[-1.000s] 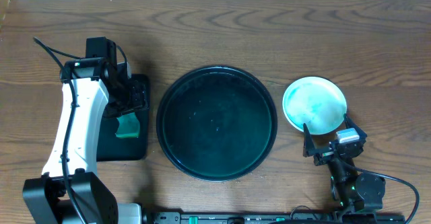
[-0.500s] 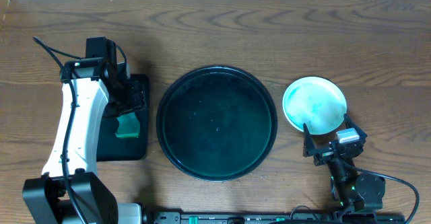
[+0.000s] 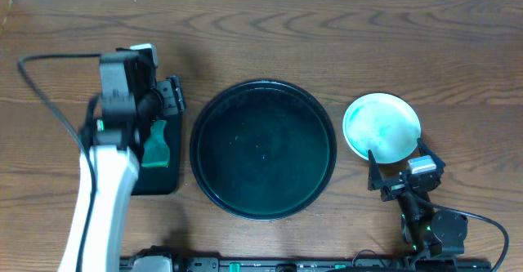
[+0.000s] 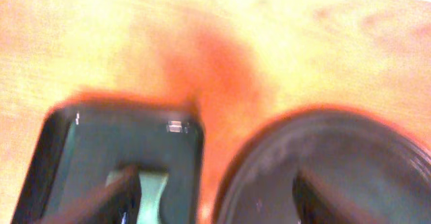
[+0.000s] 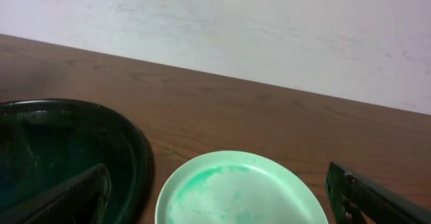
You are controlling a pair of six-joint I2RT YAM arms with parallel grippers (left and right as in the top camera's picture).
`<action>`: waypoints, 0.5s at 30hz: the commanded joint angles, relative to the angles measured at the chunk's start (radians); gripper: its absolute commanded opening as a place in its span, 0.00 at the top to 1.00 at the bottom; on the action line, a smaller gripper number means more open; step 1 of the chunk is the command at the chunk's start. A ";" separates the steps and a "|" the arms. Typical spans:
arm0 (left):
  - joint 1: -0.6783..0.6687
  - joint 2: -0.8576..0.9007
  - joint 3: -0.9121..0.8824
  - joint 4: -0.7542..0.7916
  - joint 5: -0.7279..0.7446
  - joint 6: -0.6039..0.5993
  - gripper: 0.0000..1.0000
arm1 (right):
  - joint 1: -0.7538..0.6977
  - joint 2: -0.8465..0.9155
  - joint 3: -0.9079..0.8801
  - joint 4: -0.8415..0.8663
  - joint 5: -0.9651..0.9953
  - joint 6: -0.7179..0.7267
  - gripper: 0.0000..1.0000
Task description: Clean dirty plates on tray and stack at the side
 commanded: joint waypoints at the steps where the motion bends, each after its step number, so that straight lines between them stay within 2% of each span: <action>1: -0.012 -0.160 -0.195 0.176 -0.003 0.016 0.28 | -0.010 -0.009 -0.002 -0.003 -0.008 -0.010 0.01; 7: -0.011 -0.452 -0.511 0.440 -0.008 0.018 0.28 | -0.010 -0.009 -0.002 -0.003 -0.008 -0.010 0.01; 15: -0.011 -0.779 -0.819 0.623 -0.016 0.041 0.28 | -0.010 -0.009 -0.002 -0.003 -0.008 -0.010 0.01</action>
